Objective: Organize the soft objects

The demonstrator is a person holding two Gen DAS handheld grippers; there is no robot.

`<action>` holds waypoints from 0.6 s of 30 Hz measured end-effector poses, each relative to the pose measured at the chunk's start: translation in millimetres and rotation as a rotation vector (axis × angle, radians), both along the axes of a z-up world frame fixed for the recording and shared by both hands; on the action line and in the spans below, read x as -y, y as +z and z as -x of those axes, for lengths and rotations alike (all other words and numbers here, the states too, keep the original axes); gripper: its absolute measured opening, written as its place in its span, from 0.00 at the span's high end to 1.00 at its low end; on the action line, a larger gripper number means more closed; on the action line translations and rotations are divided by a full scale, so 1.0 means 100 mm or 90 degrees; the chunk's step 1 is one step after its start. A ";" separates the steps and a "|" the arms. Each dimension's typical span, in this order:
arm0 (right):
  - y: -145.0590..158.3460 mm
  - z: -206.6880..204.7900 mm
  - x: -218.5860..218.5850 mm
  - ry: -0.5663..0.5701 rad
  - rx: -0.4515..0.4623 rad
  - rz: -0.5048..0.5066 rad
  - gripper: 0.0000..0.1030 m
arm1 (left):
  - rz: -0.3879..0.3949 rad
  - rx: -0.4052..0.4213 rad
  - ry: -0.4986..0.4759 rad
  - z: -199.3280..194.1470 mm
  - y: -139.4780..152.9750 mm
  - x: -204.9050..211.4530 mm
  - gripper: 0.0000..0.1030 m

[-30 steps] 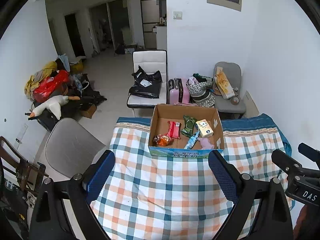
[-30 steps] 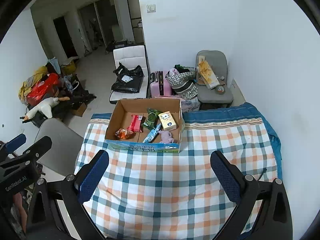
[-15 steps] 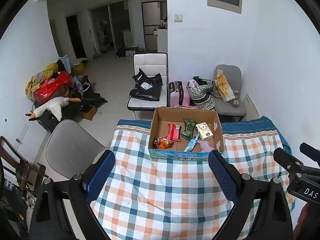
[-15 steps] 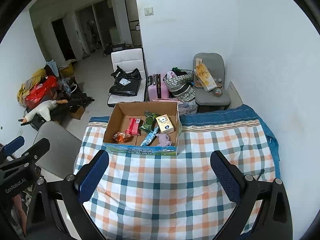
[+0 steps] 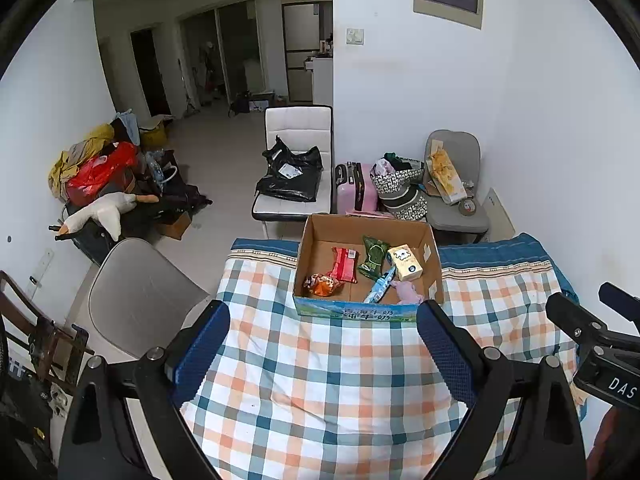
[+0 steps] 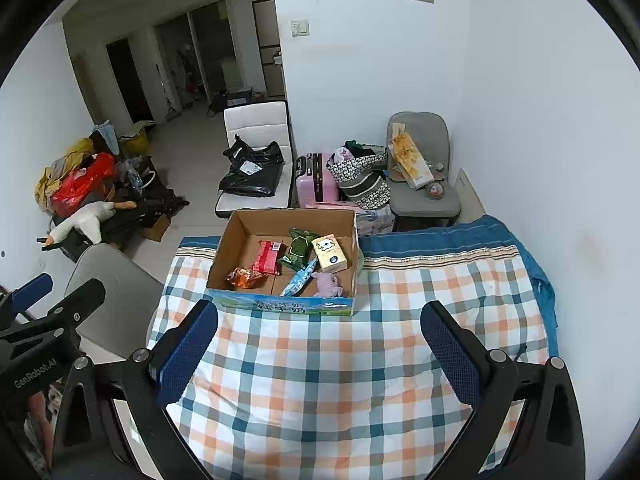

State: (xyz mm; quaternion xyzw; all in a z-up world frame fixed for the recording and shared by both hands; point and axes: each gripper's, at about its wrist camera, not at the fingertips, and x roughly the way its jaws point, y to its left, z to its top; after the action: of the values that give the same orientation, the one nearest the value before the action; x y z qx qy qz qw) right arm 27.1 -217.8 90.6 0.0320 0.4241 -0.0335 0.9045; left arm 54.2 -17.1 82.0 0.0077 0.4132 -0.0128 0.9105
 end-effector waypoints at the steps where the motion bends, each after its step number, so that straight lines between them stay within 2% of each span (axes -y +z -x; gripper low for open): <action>1: 0.00 0.00 0.00 0.001 0.001 0.000 0.00 | -0.001 -0.001 -0.001 0.00 0.00 0.00 0.07; 18: 0.06 -0.03 0.00 0.000 0.006 0.005 0.00 | 0.001 0.000 0.000 0.01 0.00 -0.01 0.07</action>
State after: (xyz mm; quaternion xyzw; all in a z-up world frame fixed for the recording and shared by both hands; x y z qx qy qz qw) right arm 30.2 -217.3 96.1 0.0286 0.4199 -0.0346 0.9065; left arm 53.2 -15.8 82.2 0.0066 0.4132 -0.0131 0.9105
